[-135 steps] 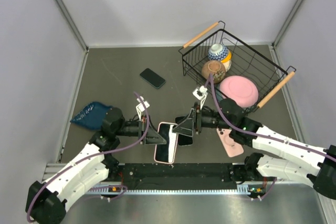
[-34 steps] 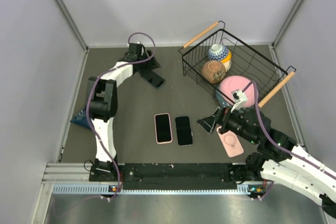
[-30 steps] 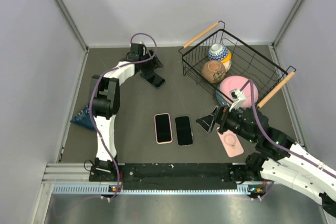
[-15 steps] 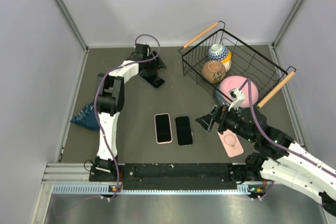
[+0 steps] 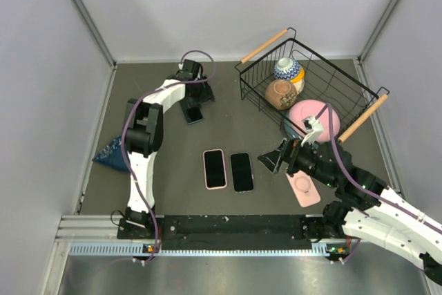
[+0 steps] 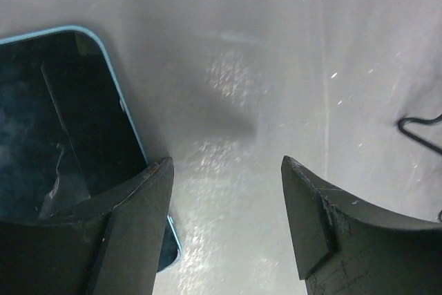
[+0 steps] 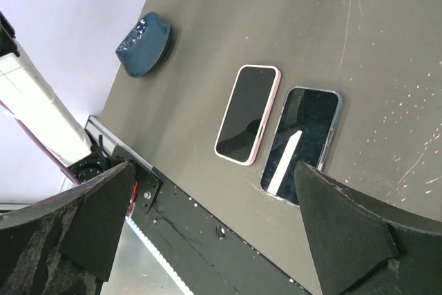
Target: Put the phone into the phone case
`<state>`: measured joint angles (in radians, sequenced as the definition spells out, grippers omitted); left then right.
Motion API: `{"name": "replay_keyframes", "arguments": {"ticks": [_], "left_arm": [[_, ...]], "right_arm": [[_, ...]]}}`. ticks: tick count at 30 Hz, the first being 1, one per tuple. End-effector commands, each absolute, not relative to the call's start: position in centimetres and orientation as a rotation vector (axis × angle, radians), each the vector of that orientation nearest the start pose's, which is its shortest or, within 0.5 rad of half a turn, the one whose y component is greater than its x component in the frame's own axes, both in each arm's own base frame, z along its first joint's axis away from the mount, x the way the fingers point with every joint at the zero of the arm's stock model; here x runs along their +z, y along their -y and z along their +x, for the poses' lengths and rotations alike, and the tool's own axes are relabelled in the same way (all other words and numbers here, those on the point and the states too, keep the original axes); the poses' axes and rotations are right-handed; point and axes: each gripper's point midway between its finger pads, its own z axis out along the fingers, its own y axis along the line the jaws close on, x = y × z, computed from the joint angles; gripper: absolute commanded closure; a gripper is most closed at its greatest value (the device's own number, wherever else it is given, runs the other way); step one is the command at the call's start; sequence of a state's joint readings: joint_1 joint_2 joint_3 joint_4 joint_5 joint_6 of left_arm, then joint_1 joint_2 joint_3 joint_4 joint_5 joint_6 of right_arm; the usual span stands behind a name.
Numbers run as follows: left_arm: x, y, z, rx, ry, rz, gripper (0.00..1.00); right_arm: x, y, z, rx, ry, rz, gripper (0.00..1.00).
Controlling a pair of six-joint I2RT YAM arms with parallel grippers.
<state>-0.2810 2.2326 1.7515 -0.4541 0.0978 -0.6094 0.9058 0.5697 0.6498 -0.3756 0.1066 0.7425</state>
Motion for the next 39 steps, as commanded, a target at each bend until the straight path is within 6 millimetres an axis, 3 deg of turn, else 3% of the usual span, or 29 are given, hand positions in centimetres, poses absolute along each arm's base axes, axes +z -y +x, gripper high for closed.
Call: {"name": "replay_keyframes", "arguments": {"ticks": [1,4,6,11,13,17,22,30,39], "left_arm": [[6.5,17.3,49.5,-0.400,-2.561,-0.349,0.31],[8.3,17.7,48.9,-0.450,-2.546,-0.301,0.31],[9.6,16.5,48.8,-0.373,-2.516,-0.287,0.29],[10.9,13.7,47.7,-0.198,-2.500,-0.273,0.05],[11.0,13.0,47.5,-0.150,-2.502,-0.270,0.01],[9.4,11.8,47.2,-0.043,-2.556,-0.256,0.01],[7.5,10.8,47.7,0.058,-2.605,-0.245,0.01],[4.8,11.8,47.2,-0.032,-2.682,-0.227,0.02],[2.6,10.2,46.6,0.013,-2.746,-0.316,0.16]], "right_arm": [[25.3,-22.0,15.5,1.071,-1.945,-0.090,0.01],[25.6,-22.2,15.4,1.080,-1.944,-0.106,0.01],[25.5,-22.2,15.3,1.082,-1.946,-0.109,0.01],[25.2,-22.2,15.4,1.071,-1.949,-0.117,0.01],[25.0,-22.2,15.4,1.061,-1.947,-0.133,0.01],[24.3,-21.9,15.3,1.057,-1.952,-0.123,0.01],[24.9,-21.4,15.2,1.063,-1.922,-0.112,0.01],[24.8,-21.7,15.3,1.062,-1.934,-0.107,0.01],[24.6,-21.6,15.3,1.058,-1.938,-0.110,0.01]]}}
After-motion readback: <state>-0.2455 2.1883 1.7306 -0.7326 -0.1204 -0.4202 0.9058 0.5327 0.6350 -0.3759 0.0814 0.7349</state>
